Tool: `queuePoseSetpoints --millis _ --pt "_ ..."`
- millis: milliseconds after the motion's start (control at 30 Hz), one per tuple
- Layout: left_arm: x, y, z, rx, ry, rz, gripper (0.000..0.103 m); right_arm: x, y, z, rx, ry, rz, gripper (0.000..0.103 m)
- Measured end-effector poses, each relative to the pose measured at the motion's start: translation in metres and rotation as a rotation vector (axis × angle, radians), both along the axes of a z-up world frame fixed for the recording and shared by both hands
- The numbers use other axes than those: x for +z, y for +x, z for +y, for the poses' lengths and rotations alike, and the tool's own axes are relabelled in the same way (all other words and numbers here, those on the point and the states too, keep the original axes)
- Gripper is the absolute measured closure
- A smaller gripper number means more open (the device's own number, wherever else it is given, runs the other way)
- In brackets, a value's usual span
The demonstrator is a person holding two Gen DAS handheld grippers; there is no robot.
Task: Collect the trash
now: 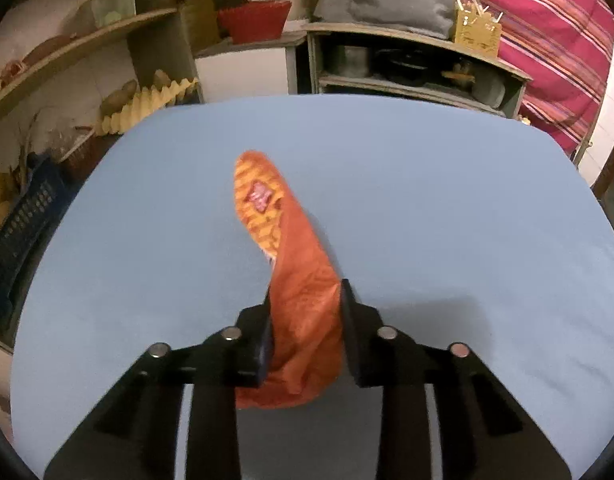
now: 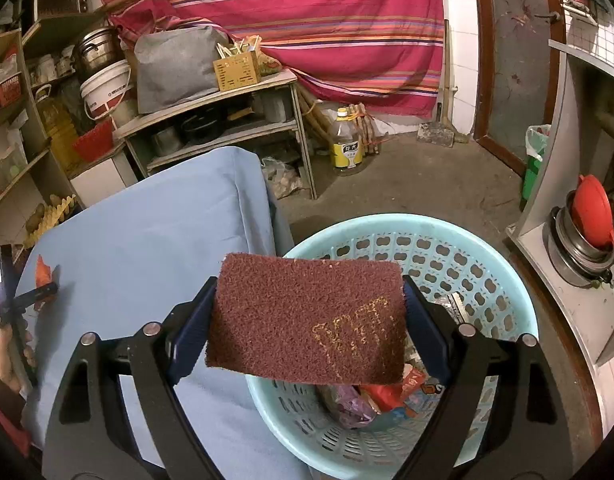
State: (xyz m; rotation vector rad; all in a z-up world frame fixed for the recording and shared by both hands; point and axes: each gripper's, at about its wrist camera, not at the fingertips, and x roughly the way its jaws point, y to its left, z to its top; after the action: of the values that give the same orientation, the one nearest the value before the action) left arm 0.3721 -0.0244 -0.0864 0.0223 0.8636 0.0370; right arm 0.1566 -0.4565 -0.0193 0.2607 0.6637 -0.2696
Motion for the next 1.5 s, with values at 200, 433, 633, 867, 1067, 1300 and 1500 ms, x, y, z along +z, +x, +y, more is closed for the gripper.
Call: queuePoseSetpoints --millis 200,433,633,867,1067,1300,1500 --pt "0.032 -0.033 -0.026 -0.086 -0.027 -0.060 0.082 0.003 -0.008 -0.012 -0.012 0.019 -0.020 0.017" --pt "0.087 -0.084 -0.114 -0.303 -0.047 -0.188 0.083 0.009 -0.030 -0.035 -0.053 0.047 -0.056 0.017" --pt "0.103 -0.123 -0.207 -0.500 -0.065 -0.214 0.083 0.013 -0.046 -0.056 -0.110 0.040 -0.061 0.017" --pt "0.088 -0.153 -0.315 -0.694 -0.077 -0.181 0.083 0.012 -0.059 -0.073 -0.157 -0.006 -0.045 0.017" --pt "0.072 -0.154 -0.385 -0.799 -0.101 -0.121 0.083 0.011 -0.072 -0.098 -0.221 0.005 -0.051 0.017" --pt "0.056 -0.153 -0.426 -0.836 -0.067 -0.064 0.057 0.005 -0.084 -0.121 -0.263 0.038 -0.049 0.017" --pt "0.059 -0.166 -0.420 -0.846 -0.042 -0.111 0.033 0.004 -0.079 -0.120 -0.255 0.036 -0.036 0.017"
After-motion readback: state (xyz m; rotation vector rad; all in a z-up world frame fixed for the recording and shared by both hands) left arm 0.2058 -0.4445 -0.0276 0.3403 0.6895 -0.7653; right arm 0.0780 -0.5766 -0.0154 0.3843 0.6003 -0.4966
